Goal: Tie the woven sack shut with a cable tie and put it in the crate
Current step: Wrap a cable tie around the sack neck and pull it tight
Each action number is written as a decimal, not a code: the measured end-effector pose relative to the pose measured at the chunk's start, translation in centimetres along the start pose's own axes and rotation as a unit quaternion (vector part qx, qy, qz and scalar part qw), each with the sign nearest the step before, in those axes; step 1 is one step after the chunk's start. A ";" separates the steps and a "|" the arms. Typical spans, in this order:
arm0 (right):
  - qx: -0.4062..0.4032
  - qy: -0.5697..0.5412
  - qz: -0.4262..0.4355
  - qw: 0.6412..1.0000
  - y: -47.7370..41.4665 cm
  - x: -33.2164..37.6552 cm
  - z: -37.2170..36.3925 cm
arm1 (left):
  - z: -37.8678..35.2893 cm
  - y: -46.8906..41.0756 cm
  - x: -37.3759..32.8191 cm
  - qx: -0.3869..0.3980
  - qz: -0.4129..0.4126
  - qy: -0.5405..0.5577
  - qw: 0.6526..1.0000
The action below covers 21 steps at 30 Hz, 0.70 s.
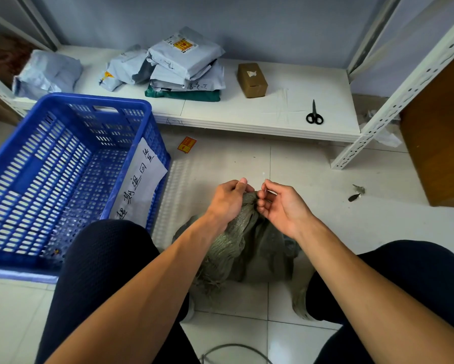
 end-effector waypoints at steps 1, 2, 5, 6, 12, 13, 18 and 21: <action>0.002 0.000 0.000 1.000 0.1 0.0 -0.1 | 0.0 0.0 0.0 -0.002 0.001 0.002 1.000; 0.002 -0.002 0.002 1.000 0.2 0.0 -0.1 | 0.0 -0.1 0.1 -0.001 0.002 0.005 1.000; -0.001 -0.009 0.009 1.000 0.4 0.0 -0.3 | 0.0 0.0 0.0 -0.001 -0.001 0.006 1.000; -0.003 -0.009 0.010 1.000 0.4 0.1 -0.3 | 0.0 0.0 0.0 -0.001 -0.002 0.003 1.000; -0.009 0.004 0.015 1.000 0.5 0.1 -0.3 | 0.0 0.0 0.1 0.001 0.015 -0.005 1.000; -0.010 0.009 0.016 1.000 0.5 0.0 -0.3 | -0.1 0.0 0.1 0.002 0.015 -0.005 1.000; -0.011 0.024 0.017 1.000 0.4 0.0 -0.4 | -0.1 0.2 0.0 -0.001 0.008 -0.005 1.000; -0.011 0.031 0.016 0.999 0.3 0.0 -0.4 | -0.1 0.2 0.0 -0.001 0.008 -0.008 1.000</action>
Point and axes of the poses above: each hand's wrist, its own y-axis away from the middle knuckle, its own z-axis out of the back of the hand, x = y × z, the point moved 2 cm from there along -y, towards the middle knuckle, and after that the axes turned 12 degrees about x, right-handed, at the moved point
